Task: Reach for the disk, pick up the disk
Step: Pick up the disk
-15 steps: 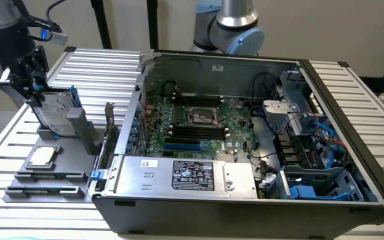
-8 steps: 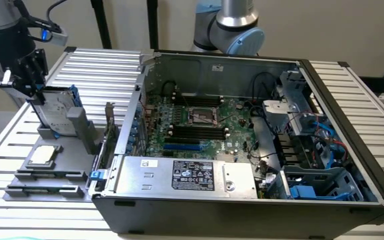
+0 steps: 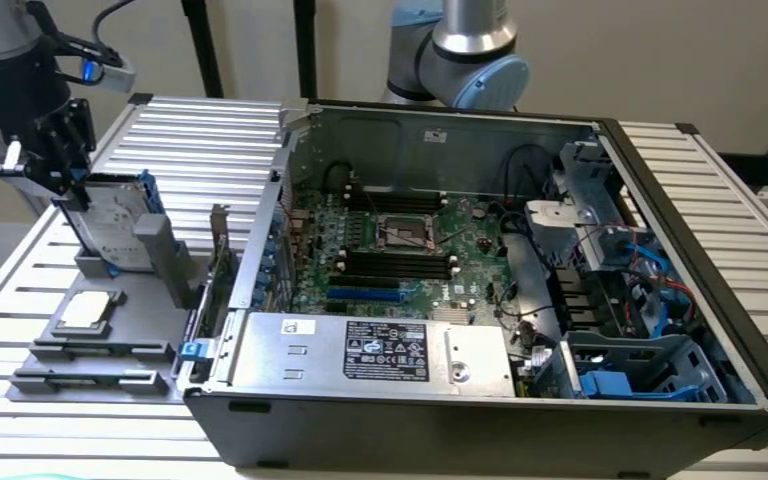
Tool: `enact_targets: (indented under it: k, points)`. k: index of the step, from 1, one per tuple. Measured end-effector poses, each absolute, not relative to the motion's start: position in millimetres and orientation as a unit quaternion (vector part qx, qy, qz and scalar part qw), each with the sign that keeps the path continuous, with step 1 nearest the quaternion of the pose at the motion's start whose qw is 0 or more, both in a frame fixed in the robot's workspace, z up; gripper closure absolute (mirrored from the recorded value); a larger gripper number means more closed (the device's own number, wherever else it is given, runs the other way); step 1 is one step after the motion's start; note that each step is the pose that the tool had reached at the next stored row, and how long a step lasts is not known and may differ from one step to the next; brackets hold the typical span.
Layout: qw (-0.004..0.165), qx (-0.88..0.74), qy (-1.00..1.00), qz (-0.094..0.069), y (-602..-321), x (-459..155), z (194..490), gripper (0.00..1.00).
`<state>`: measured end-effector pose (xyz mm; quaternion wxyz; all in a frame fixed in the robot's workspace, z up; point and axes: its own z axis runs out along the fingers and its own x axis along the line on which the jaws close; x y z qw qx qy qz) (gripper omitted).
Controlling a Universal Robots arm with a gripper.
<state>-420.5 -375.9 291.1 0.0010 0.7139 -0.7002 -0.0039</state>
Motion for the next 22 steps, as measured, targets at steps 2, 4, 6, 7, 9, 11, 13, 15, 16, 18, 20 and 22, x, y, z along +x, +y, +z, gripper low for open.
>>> enact_targets:
  k: [2,4,6,7,9,11,13,15,16,18,20,22]
  points:
    - [0.001,0.714,-0.700,-0.004,-377.5,-420.4,291.2,0.67]
    - [0.001,0.714,-0.700,-0.004,-379.3,-420.4,291.2,0.67]
    - [0.001,0.714,-0.701,-0.004,-380.4,-420.4,291.2,0.67]
    - [0.001,0.714,-0.701,-0.004,-380.6,-420.4,291.3,0.67]
    - [0.001,0.714,-0.701,-0.004,-380.9,-420.5,291.3,0.67]
    - [0.001,0.714,-0.701,-0.004,-381.4,-420.5,291.3,0.67]
    - [0.001,0.713,-0.701,-0.004,-382.3,-420.4,291.2,0.67]
    - [0.001,0.712,-0.702,-0.004,-383.4,-420.4,291.3,0.67]
    - [0.001,0.712,-0.702,-0.004,-383.6,-420.4,291.2,0.67]
    - [0.001,0.712,-0.702,-0.004,-383.6,-420.4,291.2,0.67]
    - [0.001,0.712,-0.702,-0.004,-383.7,-420.4,291.3,0.67]
    - [0.001,0.712,-0.702,-0.004,-383.7,-420.5,291.2,0.67]
